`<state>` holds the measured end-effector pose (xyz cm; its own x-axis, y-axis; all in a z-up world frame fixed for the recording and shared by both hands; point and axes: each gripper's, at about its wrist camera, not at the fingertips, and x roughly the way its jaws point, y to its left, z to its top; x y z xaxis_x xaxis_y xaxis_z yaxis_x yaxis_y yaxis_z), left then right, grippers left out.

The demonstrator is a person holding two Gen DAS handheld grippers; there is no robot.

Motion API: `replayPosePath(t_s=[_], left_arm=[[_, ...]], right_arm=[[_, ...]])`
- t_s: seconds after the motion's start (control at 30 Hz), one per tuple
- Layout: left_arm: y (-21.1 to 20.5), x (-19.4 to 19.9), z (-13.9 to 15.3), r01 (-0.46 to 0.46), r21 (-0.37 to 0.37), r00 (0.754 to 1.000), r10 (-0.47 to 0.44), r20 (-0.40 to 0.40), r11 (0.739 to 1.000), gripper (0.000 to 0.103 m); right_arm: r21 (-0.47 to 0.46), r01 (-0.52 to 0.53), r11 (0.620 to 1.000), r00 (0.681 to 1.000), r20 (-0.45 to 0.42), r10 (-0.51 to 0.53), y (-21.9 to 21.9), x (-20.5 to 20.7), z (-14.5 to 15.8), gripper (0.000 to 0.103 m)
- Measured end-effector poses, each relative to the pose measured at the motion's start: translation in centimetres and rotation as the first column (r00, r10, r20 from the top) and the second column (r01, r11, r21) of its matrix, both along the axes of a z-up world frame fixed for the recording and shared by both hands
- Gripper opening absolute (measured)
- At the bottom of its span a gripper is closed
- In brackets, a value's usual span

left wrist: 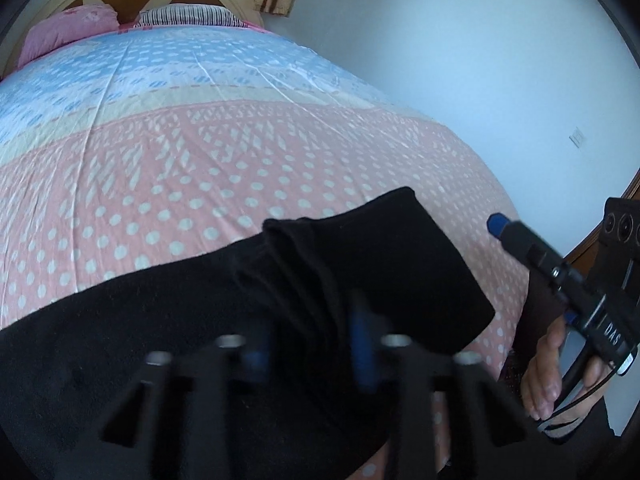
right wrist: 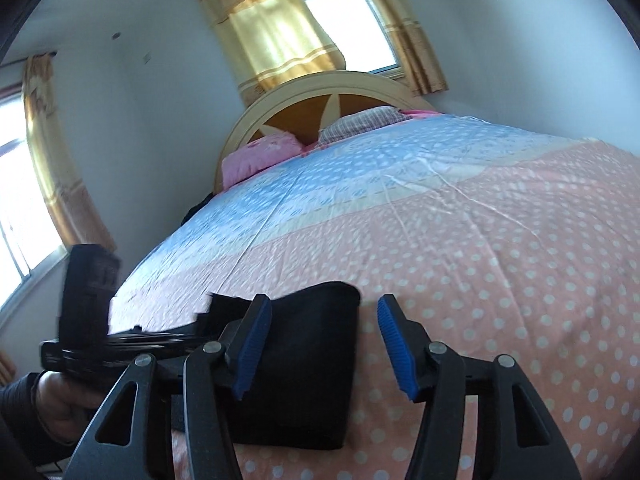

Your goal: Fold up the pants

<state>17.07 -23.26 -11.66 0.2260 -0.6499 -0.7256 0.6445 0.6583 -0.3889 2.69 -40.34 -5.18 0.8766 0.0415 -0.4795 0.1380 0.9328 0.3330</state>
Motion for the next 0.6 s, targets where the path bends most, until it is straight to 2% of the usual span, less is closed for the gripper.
replayPosePath(t_s=[0.13,0.33,0.6], left_arm=[[1.3,-0.1,1.6,-0.011,-0.054,1.000,0.011,-0.004,0.998,0.013],[5.0,0.8,5.1,-0.039,-0.137,0.999,0.038,-0.010,0.990,0.012],[10.7,2.2,6.7,-0.139,-0.180,0.990,0.134,-0.041,0.974,0.012]], right_arm=[[0.028,0.022,0.999,1.000,-0.006,-0.022,-0.6,0.1,-0.3,0.057],[-0.005,0.000,1.000,1.000,-0.010,0.000,0.3,0.2,-0.4,0.057],[-0.056,-0.050,0.997,0.999,-0.014,0.049,1.8,0.6,-0.5,0.057]])
